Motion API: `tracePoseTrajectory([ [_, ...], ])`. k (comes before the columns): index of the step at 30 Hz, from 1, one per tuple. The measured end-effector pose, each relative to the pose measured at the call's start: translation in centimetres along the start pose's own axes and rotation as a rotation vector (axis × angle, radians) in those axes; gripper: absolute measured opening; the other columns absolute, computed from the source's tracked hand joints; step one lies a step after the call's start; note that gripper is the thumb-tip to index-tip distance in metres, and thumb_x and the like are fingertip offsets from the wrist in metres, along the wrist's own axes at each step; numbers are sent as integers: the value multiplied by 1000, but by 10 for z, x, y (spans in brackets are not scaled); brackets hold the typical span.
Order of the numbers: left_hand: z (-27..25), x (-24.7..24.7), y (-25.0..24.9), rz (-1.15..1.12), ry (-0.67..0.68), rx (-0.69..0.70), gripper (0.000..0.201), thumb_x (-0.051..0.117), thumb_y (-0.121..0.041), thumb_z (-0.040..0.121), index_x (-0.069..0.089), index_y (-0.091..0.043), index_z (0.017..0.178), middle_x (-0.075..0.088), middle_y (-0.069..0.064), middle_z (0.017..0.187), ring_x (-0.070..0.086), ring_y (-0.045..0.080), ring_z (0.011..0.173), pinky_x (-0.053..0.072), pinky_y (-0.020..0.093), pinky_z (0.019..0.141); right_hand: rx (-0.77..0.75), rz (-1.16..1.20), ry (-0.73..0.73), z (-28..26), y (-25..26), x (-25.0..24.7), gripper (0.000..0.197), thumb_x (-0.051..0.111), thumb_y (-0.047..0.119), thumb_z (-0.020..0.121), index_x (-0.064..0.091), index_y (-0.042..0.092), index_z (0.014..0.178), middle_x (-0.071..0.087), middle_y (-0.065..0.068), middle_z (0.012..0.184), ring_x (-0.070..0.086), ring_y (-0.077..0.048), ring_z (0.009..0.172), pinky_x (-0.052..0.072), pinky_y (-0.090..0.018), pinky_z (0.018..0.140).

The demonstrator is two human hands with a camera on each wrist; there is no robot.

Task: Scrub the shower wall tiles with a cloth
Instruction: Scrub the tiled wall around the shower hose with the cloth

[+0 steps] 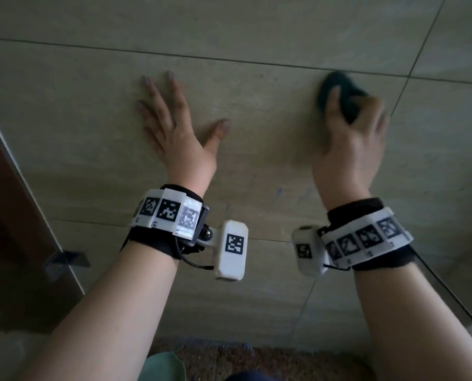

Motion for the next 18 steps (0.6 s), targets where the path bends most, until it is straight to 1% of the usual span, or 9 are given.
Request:
tracePoseTrajectory([
  [2,-1,-1,-1,-2,-4,2,97,63,-54,84,7,-17,154,-8,15,160,-7,37,146,-2,42,116,161,-24,-51,4,-12,-1,62,38,-11,74,52,3,133,50,-33,116,51,-50,97,52,-53,71],
  [4,-1,-3,0,-4,-1,11,96,63,-53,84,9,-17,154,-8,15,160,-6,37,146,-1,43,116,258,-47,-88,-6,-12,4,66,24,-2,74,50,-1,134,49,-35,117,51,-50,97,53,-53,71],
  [6,-2,-5,2,1,8,33,95,62,-54,84,9,-18,154,-7,14,160,-5,36,147,-1,44,116,277,-33,-97,-19,-4,11,68,20,0,72,49,-5,134,48,-37,115,51,-51,96,53,-52,71],
  [8,-1,-9,8,20,6,47,93,61,-55,85,10,-19,154,-6,13,161,-4,35,147,-1,46,116,258,8,-83,-27,7,17,68,22,-1,70,50,-7,132,49,-37,111,52,-51,93,53,-50,69],
  [9,0,-12,13,27,-7,34,94,61,-56,84,10,-19,154,-6,13,161,-4,34,147,0,46,116,238,22,-80,-30,14,20,66,25,-3,70,51,-6,131,50,-36,109,52,-50,92,53,-49,67],
  [11,2,-20,25,8,-31,-59,98,62,-58,82,7,-19,154,-9,13,160,-7,31,147,-1,46,117,174,30,-76,-32,29,26,61,35,-7,70,54,-4,129,53,-33,106,47,-44,93,53,-48,63],
  [13,5,-28,38,-33,-27,-148,104,63,-58,80,2,-18,154,-12,11,160,-9,29,147,-1,47,116,68,52,-45,-38,48,32,60,48,-9,67,56,-3,127,53,-31,106,43,-39,92,51,-48,65],
  [15,4,-33,47,-31,-4,-150,104,63,-57,81,0,-18,154,-13,9,160,-10,27,147,0,49,116,-94,73,17,-49,70,38,57,45,-1,69,58,-2,124,49,-25,107,46,-38,87,48,-44,66],
  [18,2,-34,50,-3,11,-125,101,62,-56,84,0,-18,154,-12,10,160,-9,28,148,2,50,116,-304,89,161,-76,95,50,59,35,9,69,62,2,121,35,-13,106,36,-31,83,44,-37,65],
])
Point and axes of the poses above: each hand's wrist, its own z-axis towards the middle knuckle, its own x-axis out of the palm, y = z × x, the point moved 1 cm from there along z, towards the middle knuckle
